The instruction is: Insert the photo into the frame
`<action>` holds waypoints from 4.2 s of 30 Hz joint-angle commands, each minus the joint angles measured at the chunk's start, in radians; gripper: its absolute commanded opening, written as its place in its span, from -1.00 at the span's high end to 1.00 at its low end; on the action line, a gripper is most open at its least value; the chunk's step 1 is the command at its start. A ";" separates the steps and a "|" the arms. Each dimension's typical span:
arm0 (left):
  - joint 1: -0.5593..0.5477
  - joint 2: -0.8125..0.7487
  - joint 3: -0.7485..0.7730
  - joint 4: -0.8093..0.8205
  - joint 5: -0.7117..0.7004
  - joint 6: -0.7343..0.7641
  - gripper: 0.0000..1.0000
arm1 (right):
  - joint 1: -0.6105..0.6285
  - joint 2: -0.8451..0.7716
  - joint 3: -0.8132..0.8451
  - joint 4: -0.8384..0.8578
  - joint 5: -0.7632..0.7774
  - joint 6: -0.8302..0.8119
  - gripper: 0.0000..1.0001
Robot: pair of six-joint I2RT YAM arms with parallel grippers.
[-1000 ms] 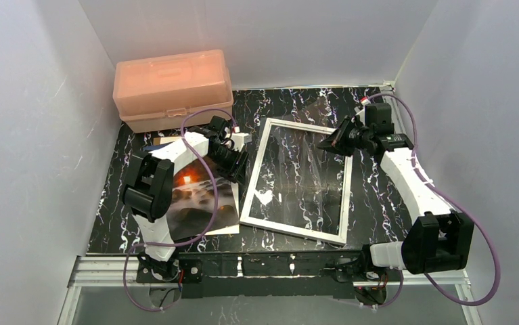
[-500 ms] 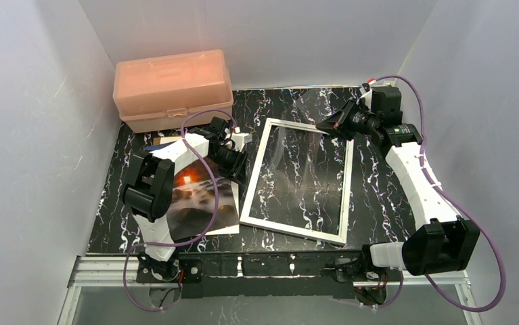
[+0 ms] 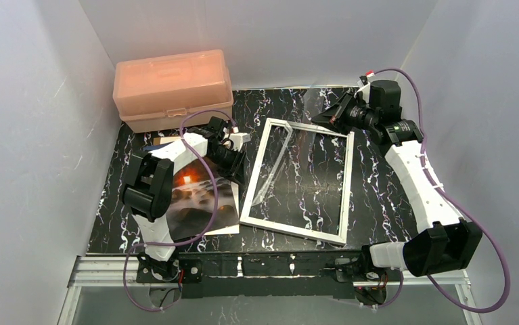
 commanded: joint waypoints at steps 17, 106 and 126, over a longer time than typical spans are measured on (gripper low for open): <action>0.024 -0.008 0.032 -0.042 0.029 -0.007 0.48 | 0.059 0.001 0.035 0.138 -0.059 0.006 0.97; 0.041 -0.056 0.017 -0.077 0.022 0.001 0.56 | 0.187 -0.193 -0.139 0.204 0.129 0.190 0.97; 0.040 -0.065 0.015 -0.085 0.014 0.003 0.56 | 0.215 -0.223 -0.183 0.239 0.203 0.253 0.97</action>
